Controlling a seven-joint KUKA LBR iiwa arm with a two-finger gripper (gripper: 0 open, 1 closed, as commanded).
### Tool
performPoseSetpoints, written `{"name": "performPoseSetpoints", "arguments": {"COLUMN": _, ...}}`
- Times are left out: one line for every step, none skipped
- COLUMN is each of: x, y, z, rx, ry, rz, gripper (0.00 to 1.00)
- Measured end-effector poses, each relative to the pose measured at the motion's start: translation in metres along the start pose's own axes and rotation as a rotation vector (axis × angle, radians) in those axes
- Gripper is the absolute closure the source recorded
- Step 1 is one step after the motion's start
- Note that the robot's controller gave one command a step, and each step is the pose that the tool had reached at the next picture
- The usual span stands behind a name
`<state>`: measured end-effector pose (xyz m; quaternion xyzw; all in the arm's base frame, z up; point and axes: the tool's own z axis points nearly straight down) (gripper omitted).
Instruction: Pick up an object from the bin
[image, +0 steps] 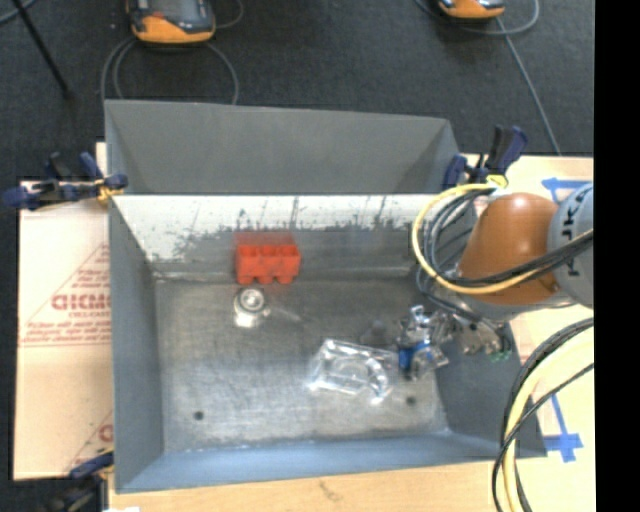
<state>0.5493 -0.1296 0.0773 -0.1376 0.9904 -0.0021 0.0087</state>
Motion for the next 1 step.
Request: {"name": "performPoseSetpoints", "arguments": {"x": -0.0090, "y": -0.0026, "z": -0.1406, "rx": -0.001, "ry": 0.005, "rz": -0.192, "gripper": 1.00}}
